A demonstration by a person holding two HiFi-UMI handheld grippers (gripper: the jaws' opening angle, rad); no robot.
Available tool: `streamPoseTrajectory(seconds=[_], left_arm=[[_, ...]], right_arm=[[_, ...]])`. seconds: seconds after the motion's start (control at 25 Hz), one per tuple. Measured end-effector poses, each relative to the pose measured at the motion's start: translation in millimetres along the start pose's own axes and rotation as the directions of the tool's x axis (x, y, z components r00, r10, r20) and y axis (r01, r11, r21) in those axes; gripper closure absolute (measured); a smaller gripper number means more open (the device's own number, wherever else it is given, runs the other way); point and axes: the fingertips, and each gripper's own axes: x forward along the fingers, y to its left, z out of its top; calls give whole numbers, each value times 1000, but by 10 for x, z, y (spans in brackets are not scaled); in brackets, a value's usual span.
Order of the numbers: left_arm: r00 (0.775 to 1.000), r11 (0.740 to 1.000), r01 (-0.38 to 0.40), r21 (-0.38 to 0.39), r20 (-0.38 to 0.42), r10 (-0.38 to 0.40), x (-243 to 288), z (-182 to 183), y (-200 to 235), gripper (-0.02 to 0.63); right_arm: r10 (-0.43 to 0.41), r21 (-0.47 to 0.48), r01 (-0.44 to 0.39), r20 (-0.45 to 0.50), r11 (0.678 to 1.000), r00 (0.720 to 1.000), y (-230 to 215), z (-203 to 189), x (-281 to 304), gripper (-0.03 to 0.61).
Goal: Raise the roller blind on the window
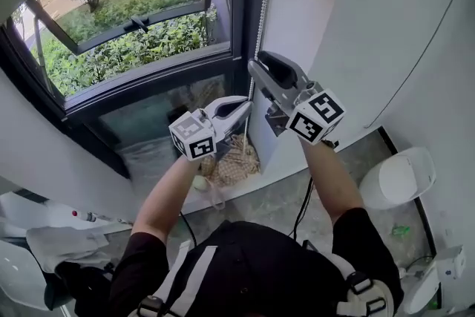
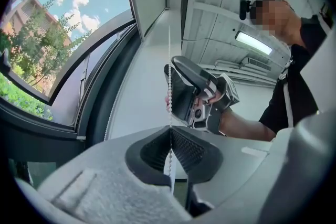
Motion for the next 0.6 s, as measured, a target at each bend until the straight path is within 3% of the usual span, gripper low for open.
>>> streamPoseTrajectory(seconds=[0.24,0.44,0.6], left_arm=[[1000,1000,7,12,-2,-7,-28,1,-51,606],[1000,1000,8,-1,8,-8,-29,-12,-31,606],[1000,1000,5,-6,-6,-5,-18,-70,15,609]], right_arm=[[30,26,-32,62,999,998,-16,278,174,471],[20,35,-23,90,999,996,-32,377,220,545],[15,37,-18,84,999,996,-69,362,226,560]])
